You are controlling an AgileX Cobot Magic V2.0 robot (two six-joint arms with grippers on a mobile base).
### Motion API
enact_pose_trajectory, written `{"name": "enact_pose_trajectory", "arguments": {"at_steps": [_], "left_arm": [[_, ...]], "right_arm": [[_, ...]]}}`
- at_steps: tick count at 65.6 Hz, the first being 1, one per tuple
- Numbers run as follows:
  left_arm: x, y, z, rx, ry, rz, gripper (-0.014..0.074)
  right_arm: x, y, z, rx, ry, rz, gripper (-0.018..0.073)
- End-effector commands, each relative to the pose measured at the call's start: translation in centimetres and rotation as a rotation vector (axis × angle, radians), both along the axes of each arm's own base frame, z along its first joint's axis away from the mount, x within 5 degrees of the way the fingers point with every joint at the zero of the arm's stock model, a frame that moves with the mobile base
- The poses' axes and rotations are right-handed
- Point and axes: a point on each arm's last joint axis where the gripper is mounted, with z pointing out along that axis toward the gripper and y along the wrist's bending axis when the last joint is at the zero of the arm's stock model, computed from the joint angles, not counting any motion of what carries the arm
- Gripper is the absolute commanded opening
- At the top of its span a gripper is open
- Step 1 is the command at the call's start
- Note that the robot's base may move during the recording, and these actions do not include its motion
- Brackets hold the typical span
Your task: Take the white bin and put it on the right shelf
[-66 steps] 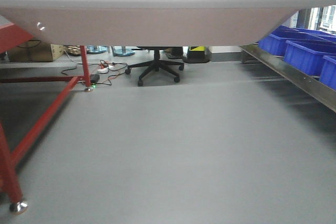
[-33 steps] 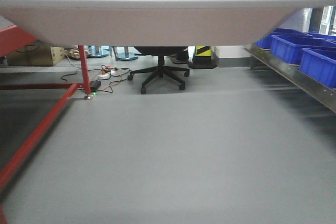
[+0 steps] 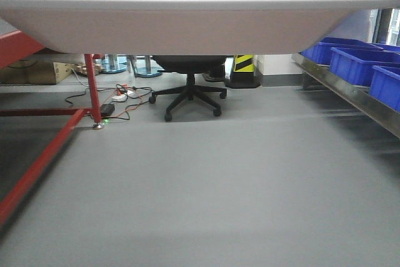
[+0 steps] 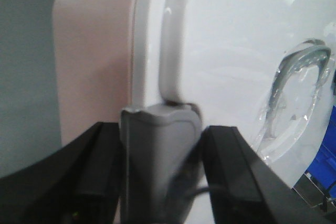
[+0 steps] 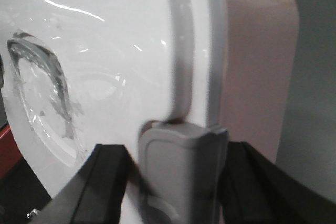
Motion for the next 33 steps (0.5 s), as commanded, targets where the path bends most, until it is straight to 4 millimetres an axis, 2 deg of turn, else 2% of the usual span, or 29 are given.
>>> {"name": "enact_pose_trajectory", "arguments": {"at_steps": [1,33], "left_arm": [[-2.30,-1.69,2.03,-0.147,-0.004,-0.231,0.0187],[-2.30,-1.69,2.03,-0.147,-0.004,-0.231,0.0187]], "right_arm": [[-2.39,1.73,2.81,0.203,-0.040,0.228,0.0422],[-2.39,1.73,2.81,0.203,-0.040,0.228,0.0422]]}}
